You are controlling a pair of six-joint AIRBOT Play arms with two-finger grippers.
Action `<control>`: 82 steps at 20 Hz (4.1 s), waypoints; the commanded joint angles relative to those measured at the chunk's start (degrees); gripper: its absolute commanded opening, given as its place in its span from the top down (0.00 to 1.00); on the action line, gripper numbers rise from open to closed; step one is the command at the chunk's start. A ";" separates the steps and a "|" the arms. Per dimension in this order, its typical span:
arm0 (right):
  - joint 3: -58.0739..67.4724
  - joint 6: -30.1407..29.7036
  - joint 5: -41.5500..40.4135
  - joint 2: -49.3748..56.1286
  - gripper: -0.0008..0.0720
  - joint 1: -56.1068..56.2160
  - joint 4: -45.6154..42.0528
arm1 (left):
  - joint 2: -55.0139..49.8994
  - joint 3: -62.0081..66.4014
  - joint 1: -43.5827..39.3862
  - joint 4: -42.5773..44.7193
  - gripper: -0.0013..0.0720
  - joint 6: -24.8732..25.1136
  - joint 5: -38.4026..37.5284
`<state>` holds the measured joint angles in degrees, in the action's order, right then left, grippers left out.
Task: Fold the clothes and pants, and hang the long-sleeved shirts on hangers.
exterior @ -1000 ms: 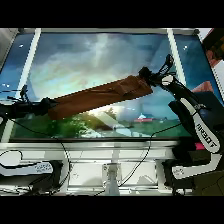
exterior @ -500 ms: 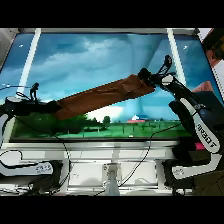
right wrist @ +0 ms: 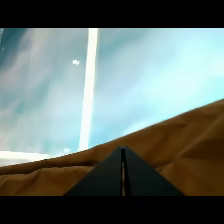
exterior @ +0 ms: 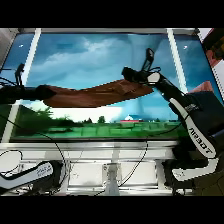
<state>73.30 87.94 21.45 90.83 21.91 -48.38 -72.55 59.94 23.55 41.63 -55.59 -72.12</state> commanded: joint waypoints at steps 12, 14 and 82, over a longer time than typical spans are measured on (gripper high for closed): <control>6.69 10.64 13.09 13.14 0.97 20.90 1.66 | 14.51 1.09 0.00 -8.74 0.96 -7.23 -5.75; 6.69 10.62 14.51 13.16 0.97 22.21 1.86 | 14.49 1.09 0.00 -8.74 0.96 -7.26 -5.70; -13.31 10.40 29.57 -7.45 0.07 -21.16 -8.33 | -6.58 8.39 -52.74 -25.38 0.01 5.07 61.44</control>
<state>62.08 98.37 53.56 79.37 1.58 -68.36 -79.20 68.34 -29.30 16.23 -50.52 -10.48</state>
